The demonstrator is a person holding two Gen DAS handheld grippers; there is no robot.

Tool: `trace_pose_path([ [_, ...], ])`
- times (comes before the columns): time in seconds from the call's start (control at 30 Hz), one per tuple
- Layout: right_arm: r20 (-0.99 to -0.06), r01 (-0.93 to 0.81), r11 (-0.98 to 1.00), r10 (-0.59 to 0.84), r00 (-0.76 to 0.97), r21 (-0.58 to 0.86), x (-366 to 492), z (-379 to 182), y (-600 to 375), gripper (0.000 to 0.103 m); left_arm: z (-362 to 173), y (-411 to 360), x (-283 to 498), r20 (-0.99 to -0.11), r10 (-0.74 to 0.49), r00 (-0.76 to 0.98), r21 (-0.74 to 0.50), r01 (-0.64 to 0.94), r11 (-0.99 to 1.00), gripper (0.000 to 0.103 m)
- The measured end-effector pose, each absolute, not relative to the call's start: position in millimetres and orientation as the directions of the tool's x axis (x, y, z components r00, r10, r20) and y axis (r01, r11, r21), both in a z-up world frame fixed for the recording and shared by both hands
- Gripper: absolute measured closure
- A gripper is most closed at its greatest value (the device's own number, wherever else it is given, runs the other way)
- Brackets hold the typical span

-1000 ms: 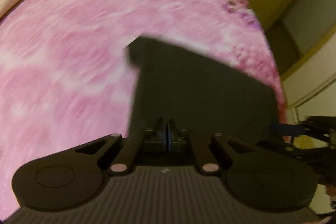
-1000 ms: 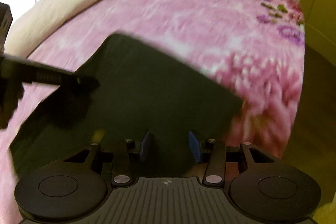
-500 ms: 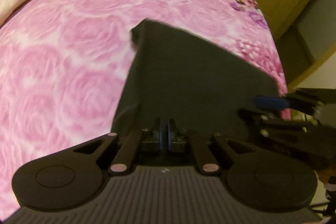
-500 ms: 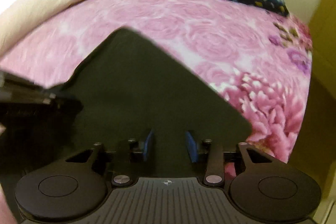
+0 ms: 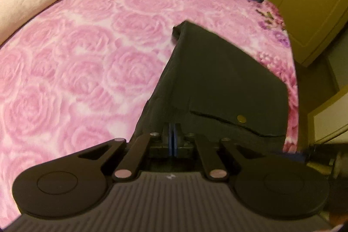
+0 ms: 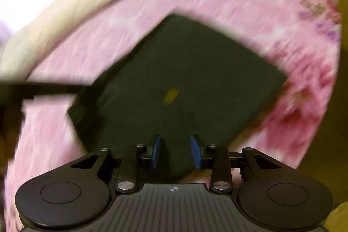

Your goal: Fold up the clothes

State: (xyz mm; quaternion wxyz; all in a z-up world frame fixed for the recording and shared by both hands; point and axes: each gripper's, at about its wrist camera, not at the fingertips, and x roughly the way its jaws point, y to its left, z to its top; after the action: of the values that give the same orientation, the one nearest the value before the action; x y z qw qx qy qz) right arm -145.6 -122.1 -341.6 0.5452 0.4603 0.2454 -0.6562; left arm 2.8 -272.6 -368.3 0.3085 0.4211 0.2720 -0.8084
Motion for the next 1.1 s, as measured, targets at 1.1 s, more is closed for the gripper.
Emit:
trace_pose_path([
  [1.1,-0.927,0.942,0.286,-0.274,0.255,0.175,-236.5,-200.2,-124.2,0.030,-180.7,-121.3,-33.4,-0.941,-0.338,0.005,-0.013,0.999,0.050,0.066],
])
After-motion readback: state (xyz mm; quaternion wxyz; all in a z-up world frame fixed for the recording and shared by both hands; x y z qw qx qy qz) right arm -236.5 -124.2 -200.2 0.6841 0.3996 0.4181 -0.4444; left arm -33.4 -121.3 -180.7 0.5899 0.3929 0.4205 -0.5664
